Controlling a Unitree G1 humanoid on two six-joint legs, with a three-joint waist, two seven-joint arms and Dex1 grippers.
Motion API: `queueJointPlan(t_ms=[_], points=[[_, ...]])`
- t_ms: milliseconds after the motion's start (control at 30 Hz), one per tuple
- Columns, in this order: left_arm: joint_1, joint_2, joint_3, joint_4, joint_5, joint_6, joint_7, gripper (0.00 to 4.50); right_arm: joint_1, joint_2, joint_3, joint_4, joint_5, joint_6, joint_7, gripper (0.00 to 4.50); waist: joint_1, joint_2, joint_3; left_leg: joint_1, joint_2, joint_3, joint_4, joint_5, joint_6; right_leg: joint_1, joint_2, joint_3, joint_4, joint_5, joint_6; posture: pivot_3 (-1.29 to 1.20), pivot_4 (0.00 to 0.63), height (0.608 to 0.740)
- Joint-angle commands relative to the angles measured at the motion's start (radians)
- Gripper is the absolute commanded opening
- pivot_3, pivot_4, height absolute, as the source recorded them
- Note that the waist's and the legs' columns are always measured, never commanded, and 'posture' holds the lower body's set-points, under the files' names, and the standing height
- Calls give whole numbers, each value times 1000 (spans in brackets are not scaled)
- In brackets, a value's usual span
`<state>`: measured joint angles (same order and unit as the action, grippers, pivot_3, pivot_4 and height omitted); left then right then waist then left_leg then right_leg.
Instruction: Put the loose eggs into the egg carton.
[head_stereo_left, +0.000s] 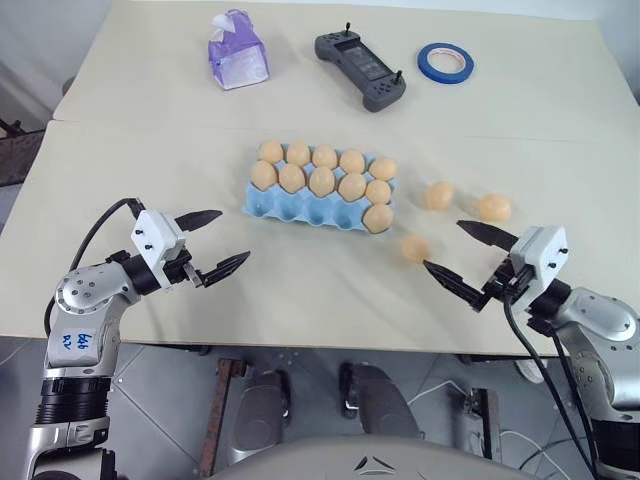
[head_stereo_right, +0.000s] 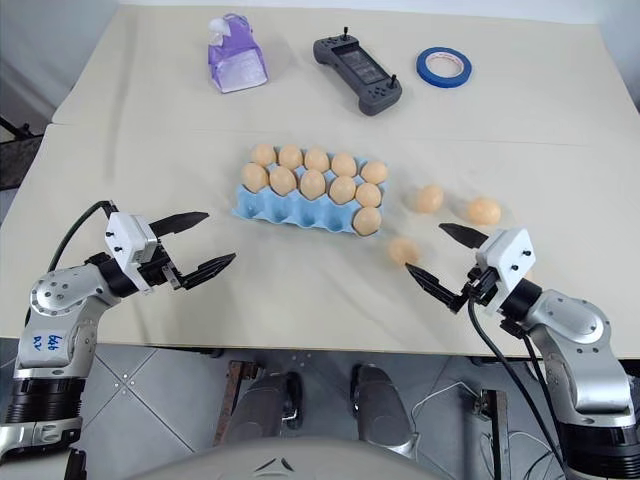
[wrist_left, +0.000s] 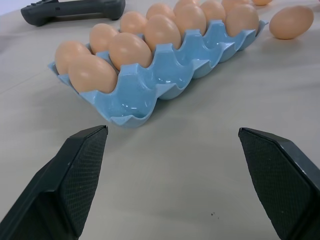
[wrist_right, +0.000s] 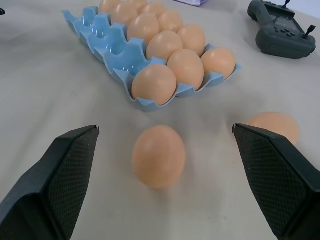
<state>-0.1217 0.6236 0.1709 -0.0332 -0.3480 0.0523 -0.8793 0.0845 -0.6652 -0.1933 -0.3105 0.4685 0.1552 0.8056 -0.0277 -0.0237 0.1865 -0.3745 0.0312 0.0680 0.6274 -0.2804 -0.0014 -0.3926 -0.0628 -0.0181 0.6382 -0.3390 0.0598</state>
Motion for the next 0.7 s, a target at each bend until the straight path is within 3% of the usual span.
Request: queueJointPlan(t_ms=[33,233,533,700], points=[[-13,6,12,-31,-22,8,-5,4458,-10,13,-10,-29,-2,-3,-13,4500,0,0,0,0,0,0,0,0,0,0,0,0,0,0,0,0,150,740],[-42,-19,-39,-52,-42,6,-55,4458,46,72,-107,-65,-3,-7,-127,4500,4,0,0,0,0,0,0,0,0,0,0,0,0,0,0,0,150,740],[-119,-81,-216,-20,23,-61,-149,4458,306,197,-326,-116,1,-59,-241,4500,20,0,0,0,0,0,0,0,0,1,1,0,0,0,0,0,150,740],[-144,-99,-280,-14,32,-62,-191,4458,393,258,-372,-93,-15,-111,-250,4500,9,1,0,2,0,1,1,0,0,1,1,1,2,0,0,0,150,740]])
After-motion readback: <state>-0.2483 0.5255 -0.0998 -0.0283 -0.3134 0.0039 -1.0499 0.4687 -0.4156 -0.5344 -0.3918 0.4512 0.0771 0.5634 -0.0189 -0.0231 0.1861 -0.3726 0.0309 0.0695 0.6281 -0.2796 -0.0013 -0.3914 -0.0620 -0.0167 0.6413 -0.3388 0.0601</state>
